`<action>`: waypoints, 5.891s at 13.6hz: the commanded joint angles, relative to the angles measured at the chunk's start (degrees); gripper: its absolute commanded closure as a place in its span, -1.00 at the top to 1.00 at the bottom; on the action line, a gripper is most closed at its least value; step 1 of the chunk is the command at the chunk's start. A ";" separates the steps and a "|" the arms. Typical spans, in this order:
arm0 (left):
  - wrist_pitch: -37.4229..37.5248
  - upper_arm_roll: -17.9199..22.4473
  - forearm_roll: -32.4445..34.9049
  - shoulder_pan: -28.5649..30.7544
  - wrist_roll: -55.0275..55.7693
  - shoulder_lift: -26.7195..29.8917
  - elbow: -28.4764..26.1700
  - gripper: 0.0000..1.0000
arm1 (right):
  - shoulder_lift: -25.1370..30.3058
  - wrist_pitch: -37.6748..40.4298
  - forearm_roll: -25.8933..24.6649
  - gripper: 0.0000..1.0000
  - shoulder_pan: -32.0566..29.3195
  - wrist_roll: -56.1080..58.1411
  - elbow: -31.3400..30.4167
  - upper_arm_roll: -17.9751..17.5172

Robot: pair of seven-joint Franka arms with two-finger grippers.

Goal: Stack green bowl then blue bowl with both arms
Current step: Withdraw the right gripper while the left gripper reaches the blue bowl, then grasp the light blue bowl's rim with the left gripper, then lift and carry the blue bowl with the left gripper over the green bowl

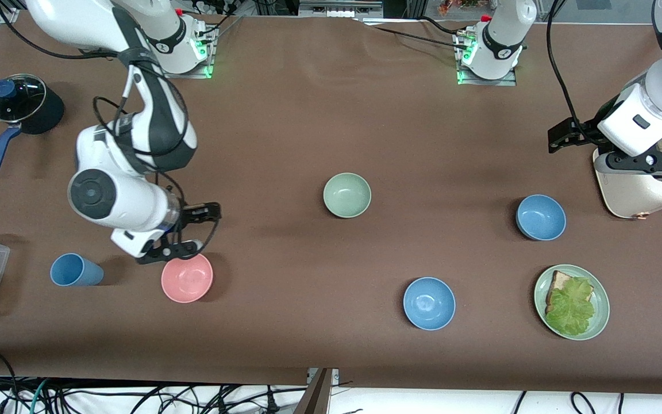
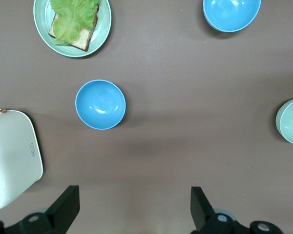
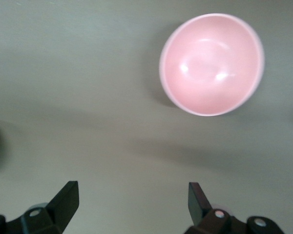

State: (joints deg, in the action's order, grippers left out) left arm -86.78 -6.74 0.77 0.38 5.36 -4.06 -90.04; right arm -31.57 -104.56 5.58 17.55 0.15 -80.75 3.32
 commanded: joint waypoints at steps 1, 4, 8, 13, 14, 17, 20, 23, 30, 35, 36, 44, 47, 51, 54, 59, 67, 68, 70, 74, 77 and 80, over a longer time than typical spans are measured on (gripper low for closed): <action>0.56 -0.11 -1.30 0.41 -1.05 -1.04 1.79 1.00 | 1.69 1.98 -0.40 0.98 0.64 6.59 -1.07 5.10; 0.47 -0.11 -1.21 0.41 -1.22 -1.74 1.79 1.00 | 4.40 6.80 0.13 0.98 0.46 7.94 -0.98 8.89; -4.07 0.33 -1.21 0.76 -1.40 -4.99 1.88 1.00 | 9.24 9.46 -0.39 0.98 -1.21 7.94 -1.68 8.90; -13.83 -0.02 -0.33 1.20 -1.49 -14.38 1.18 1.00 | 17.85 9.72 -4.60 0.98 -2.70 8.20 -3.97 8.46; -15.85 0.06 -0.16 1.20 -1.75 -15.88 0.74 1.00 | 19.17 9.81 -5.40 0.98 -3.22 8.11 -3.97 8.46; -23.84 0.33 0.28 2.07 -6.04 -20.54 -2.06 1.00 | 22.07 9.28 -5.23 0.98 -7.08 8.29 -3.97 6.88; -27.21 0.33 0.37 3.83 -8.43 -23.79 -4.36 1.00 | 25.50 9.20 -5.40 0.98 -8.93 8.02 -7.21 5.13; -28.09 0.33 3.10 3.83 -8.43 -27.66 -4.36 1.00 | 27.00 10.51 -6.28 0.98 -10.61 8.11 -8.45 3.71; -31.40 0.42 3.27 5.15 -8.43 -24.96 -14.09 1.00 | 26.56 11.83 -7.51 0.98 -10.08 8.02 -7.05 3.71; -37.20 0.42 5.21 5.41 -8.43 -24.42 -18.05 0.86 | 26.13 11.48 -7.34 0.98 -10.08 7.59 -6.96 3.80; -40.02 0.42 5.55 5.59 -8.43 -24.42 -19.90 0.48 | 25.95 11.48 -7.17 0.98 -10.08 7.50 -6.96 3.89; -38.82 0.24 5.82 4.80 -8.08 -23.10 -19.57 -1.00 | 25.51 11.30 -7.16 0.98 -10.08 8.02 -6.78 3.89; -35.05 -0.20 5.82 4.71 -7.82 -22.93 -16.24 -1.00 | 25.51 11.30 -7.25 0.98 -10.17 8.20 -6.78 3.89; -23.03 -0.20 5.82 -2.29 -3.88 -22.13 -5.71 -1.00 | 25.42 11.22 -7.43 0.98 -10.26 8.20 -6.78 3.89; -17.55 -0.11 5.39 -11.69 4.99 -22.75 1.52 -1.00 | 25.51 11.22 -7.43 0.98 -10.17 8.11 -6.78 3.89; -17.63 -0.11 5.21 -29.27 9.15 -25.72 7.57 -1.00 | 25.42 11.22 -7.34 0.98 -10.26 8.11 -6.78 3.89; -24.75 0.15 5.21 -40.55 8.97 -42.16 23.59 -1.00 | 25.33 11.22 -7.34 0.98 -10.26 8.11 -6.52 3.89; -24.84 0.33 5.29 -40.46 8.71 -42.44 23.50 -1.00 | 25.33 11.22 -7.34 0.98 -10.26 8.11 -6.52 3.89; -24.75 0.33 5.12 -40.20 8.62 -42.61 23.33 -1.00 | 25.33 11.22 -7.34 0.98 -10.26 8.11 -6.52 3.89; -21.15 -0.11 5.38 -41.34 9.06 -42.00 22.98 -1.00 | 25.33 11.22 -7.34 0.98 -10.26 8.11 -6.43 3.89; -20.97 -0.11 5.65 -41.78 9.15 -42.09 21.22 -1.00 | 25.33 11.22 -7.34 0.98 -10.26 8.11 -6.43 3.89; -20.53 -0.02 5.65 -43.71 9.32 -42.17 20.43 -1.00 | 25.33 11.22 -7.34 0.98 -10.35 8.11 -6.43 3.89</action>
State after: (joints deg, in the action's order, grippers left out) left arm -108.14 -7.17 5.48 -41.83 14.78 -46.42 -69.34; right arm -6.38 -93.68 -0.98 7.81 7.78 -87.68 7.75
